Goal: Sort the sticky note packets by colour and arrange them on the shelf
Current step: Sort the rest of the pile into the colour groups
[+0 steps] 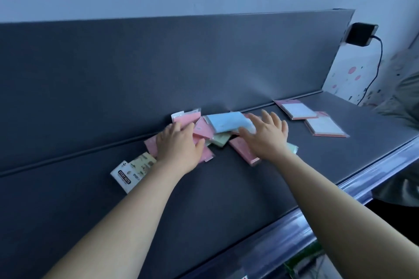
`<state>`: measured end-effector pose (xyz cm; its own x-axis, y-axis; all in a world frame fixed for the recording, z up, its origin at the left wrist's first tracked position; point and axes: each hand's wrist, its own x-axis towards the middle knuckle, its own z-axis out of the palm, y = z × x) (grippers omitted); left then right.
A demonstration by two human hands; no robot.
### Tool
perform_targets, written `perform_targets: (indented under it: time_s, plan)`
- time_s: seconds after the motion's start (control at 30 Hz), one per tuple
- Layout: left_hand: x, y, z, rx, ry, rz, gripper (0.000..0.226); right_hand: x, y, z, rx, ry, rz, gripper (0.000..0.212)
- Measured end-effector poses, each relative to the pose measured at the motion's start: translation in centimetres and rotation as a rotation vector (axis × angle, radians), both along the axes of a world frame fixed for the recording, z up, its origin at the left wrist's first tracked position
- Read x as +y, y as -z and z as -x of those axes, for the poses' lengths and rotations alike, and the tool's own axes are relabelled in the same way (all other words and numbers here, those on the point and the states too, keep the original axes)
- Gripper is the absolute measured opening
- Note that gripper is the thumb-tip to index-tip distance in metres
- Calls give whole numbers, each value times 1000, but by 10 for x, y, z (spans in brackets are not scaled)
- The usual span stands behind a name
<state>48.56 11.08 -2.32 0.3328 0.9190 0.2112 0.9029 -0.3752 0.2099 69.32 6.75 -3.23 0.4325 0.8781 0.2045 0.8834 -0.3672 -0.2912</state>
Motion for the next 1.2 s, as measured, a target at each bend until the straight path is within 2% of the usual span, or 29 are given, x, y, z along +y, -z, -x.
perform_targets:
  time_s: [0.2,0.37,0.67,1.0,1.13,1.2]
  plan:
    - [11,3,-44,71,-20,15,66,18,-4,-105,-79,192,286,73]
    - [11,11,-50,175,-70,120,83,20,4,-123,60,250,417,87]
    - [-4,10,-17,190,-46,132,75,-1,3,-23,113,-55,359,76]
    - [-29,1,102,173,-106,153,73,-13,2,104,117,-134,345,76]
    - [-36,-8,160,74,-129,191,73,-16,2,155,111,-123,338,78]
    - [-37,-11,194,46,-164,149,69,-17,1,179,120,-111,337,77]
